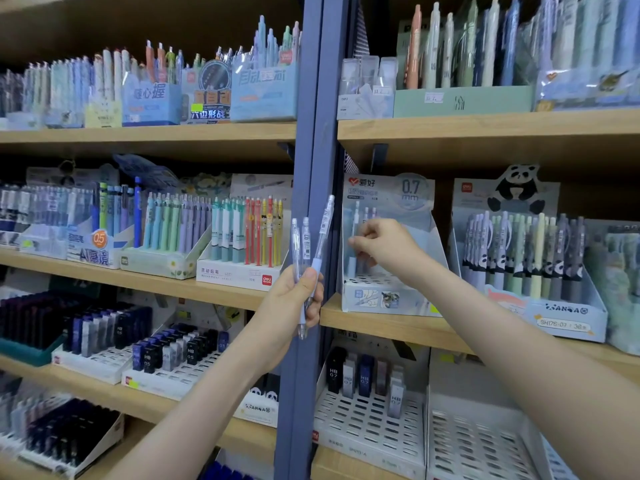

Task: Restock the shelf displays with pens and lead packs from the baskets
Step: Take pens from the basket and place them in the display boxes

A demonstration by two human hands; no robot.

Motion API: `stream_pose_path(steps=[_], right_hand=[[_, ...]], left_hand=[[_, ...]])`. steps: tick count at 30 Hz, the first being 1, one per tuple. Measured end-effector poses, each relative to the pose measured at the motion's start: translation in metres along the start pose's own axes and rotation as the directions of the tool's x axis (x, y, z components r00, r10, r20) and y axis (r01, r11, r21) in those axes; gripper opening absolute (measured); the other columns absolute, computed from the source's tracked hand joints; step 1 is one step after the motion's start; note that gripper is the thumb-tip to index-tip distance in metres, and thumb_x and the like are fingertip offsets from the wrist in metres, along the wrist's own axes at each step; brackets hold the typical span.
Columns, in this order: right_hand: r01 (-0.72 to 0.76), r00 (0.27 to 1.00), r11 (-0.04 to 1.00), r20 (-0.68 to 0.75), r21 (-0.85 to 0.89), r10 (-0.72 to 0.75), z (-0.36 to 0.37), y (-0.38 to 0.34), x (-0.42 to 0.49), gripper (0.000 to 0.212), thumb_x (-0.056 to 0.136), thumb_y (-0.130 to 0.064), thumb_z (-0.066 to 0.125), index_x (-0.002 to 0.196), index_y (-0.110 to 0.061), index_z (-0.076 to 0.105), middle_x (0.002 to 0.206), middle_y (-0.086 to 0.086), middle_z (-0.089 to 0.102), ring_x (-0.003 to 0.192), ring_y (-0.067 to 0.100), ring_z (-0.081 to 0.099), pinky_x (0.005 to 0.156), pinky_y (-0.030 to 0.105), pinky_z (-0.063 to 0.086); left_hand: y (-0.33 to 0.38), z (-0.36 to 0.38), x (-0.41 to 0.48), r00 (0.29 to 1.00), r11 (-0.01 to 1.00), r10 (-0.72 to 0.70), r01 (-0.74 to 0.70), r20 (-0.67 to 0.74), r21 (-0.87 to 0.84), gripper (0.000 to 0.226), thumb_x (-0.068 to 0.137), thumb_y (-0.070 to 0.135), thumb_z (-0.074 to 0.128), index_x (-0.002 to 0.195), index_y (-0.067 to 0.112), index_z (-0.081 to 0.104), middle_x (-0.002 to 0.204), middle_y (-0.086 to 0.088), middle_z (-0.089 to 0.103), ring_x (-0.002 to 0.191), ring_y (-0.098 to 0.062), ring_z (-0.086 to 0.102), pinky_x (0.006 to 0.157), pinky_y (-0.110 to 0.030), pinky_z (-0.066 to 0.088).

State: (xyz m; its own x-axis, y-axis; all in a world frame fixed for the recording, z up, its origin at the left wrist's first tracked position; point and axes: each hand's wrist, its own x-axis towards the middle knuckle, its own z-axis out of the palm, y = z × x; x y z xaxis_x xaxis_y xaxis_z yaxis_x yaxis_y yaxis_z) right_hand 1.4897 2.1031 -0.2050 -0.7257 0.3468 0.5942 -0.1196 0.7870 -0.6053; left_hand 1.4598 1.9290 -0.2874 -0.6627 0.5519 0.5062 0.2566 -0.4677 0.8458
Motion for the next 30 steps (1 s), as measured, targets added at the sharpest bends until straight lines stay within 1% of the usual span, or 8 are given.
stream_pose_path(steps=[5,9,13,15,18,20,26,30], right_hand=[[-0.015,1.000,0.999,0.002,-0.046,0.016,0.005,0.002,-0.002,0.021,0.089,-0.018,0.065,0.074,-0.016,0.052,0.081,0.013,0.068,0.071,0.023,0.063,0.073,0.040,0.055],[-0.023,0.998,0.994,0.055,-0.111,0.029,0.002,0.001,-0.010,0.019,0.087,-0.021,0.068,0.081,-0.016,0.052,0.071,-0.001,0.056,0.060,0.012,0.052,0.054,0.022,0.044],[0.020,0.990,1.000,-0.139,-0.012,-0.022,-0.008,-0.008,-0.028,0.017,0.090,-0.029,0.063,0.098,-0.018,0.054,0.084,-0.004,0.056,0.074,0.007,0.052,0.059,0.019,0.040],[0.058,0.998,0.983,-0.044,0.174,-0.051,-0.011,-0.019,-0.043,0.016,0.089,-0.032,0.064,0.097,-0.019,0.058,0.084,-0.002,0.061,0.074,0.009,0.057,0.065,0.022,0.047],[0.034,0.970,0.978,0.228,0.205,-0.081,-0.006,-0.029,-0.062,0.007,0.088,-0.028,0.065,0.090,-0.023,0.061,0.079,-0.005,0.066,0.069,0.002,0.061,0.069,0.022,0.049],[0.035,0.964,0.973,0.250,0.227,-0.093,-0.005,-0.030,-0.066,0.008,0.089,-0.021,0.065,0.083,-0.020,0.060,0.071,-0.006,0.065,0.065,0.000,0.060,0.068,0.022,0.048],[0.003,0.999,0.916,0.049,0.402,-0.025,-0.026,-0.018,-0.052,0.008,0.094,-0.013,0.057,0.090,-0.009,0.063,0.081,0.003,0.066,0.076,0.014,0.062,0.068,0.025,0.051],[-0.025,0.988,0.969,-0.140,0.244,0.061,-0.033,-0.001,-0.033,0.007,0.095,-0.013,0.055,0.097,-0.009,0.061,0.084,0.004,0.066,0.079,0.017,0.064,0.075,0.028,0.055]], left_hand=[[-0.001,-0.002,-0.001,1.000,0.999,0.005,-0.004,-0.023,0.032,0.019,0.102,0.024,0.041,0.094,0.009,0.047,0.063,0.005,0.053,0.048,-0.007,0.039,0.045,-0.017,0.036],[0.001,0.000,-0.003,0.999,0.999,0.006,-0.004,-0.048,0.044,0.019,0.103,0.024,0.041,0.094,0.008,0.049,0.065,0.004,0.054,0.050,-0.007,0.040,0.047,-0.017,0.034],[0.002,-0.001,-0.004,0.998,0.995,0.023,-0.018,-0.053,0.099,0.024,0.103,0.028,0.041,0.088,0.012,0.053,0.070,-0.003,0.051,0.053,-0.011,0.039,0.051,-0.025,0.029],[0.003,0.000,-0.003,0.998,0.992,0.030,-0.024,-0.047,0.126,0.024,0.102,0.029,0.041,0.090,0.012,0.052,0.070,-0.002,0.052,0.053,-0.010,0.040,0.050,-0.024,0.030],[0.005,0.008,-0.002,0.999,0.986,0.048,-0.048,0.008,0.159,0.020,0.102,0.026,0.040,0.094,0.012,0.051,0.069,0.004,0.058,0.051,-0.006,0.043,0.047,-0.018,0.035],[0.006,0.016,-0.001,0.998,0.986,0.040,-0.048,0.054,0.158,0.018,0.102,0.027,0.040,0.096,0.013,0.052,0.070,0.007,0.061,0.053,-0.007,0.045,0.048,-0.019,0.035],[0.011,0.022,0.002,0.999,0.990,0.033,-0.027,-0.041,0.140,0.018,0.103,0.023,0.041,0.095,0.010,0.050,0.075,0.001,0.068,0.051,-0.008,0.053,0.049,-0.023,0.042],[0.008,0.014,0.002,0.988,0.995,0.043,-0.029,-0.148,0.099,0.018,0.102,0.026,0.043,0.095,0.012,0.051,0.069,0.000,0.068,0.049,-0.011,0.055,0.047,-0.022,0.047]])
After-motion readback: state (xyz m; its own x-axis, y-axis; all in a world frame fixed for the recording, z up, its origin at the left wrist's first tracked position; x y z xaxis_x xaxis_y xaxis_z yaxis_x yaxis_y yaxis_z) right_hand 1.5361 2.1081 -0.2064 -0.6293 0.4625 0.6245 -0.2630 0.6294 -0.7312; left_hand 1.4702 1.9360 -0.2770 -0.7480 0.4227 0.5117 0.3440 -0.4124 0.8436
